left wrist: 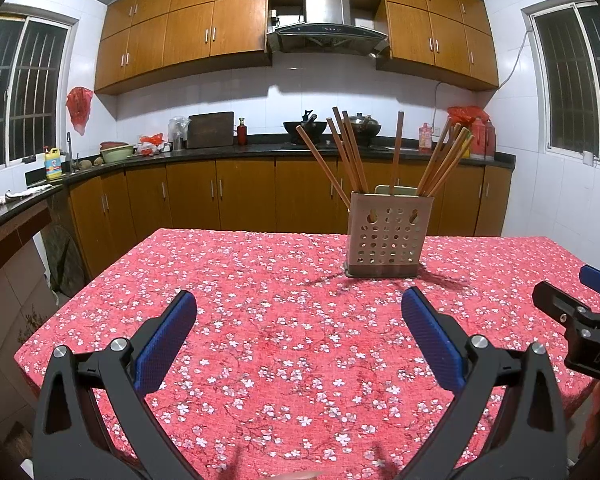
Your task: Organize utensils
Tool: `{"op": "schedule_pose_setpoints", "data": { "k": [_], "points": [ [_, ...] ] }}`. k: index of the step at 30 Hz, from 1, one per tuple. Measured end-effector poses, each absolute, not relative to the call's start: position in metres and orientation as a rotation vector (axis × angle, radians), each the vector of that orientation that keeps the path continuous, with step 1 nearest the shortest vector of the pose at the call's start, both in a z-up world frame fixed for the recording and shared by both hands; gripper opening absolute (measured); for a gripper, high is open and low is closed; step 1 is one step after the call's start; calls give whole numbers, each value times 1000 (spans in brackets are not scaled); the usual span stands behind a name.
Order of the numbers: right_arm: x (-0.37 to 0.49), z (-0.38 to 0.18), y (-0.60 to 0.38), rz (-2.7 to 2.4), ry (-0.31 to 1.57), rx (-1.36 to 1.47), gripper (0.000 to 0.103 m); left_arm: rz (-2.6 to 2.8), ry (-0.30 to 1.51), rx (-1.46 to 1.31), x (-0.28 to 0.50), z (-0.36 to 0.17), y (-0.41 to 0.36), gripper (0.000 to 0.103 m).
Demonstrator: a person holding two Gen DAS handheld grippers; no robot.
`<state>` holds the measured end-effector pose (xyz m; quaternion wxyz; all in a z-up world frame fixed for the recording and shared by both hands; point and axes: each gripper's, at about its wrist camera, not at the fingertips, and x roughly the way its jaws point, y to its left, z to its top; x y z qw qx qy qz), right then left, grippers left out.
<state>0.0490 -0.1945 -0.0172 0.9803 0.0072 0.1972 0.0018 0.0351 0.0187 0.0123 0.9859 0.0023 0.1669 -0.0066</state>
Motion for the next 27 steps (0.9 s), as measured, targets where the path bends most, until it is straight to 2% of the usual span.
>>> {"op": "schedule_pose_setpoints", "data": {
  "k": [27],
  "points": [
    [49,-19,-195,4,399,19,99,-16,339,5,36,11,18,101]
  ]
}}
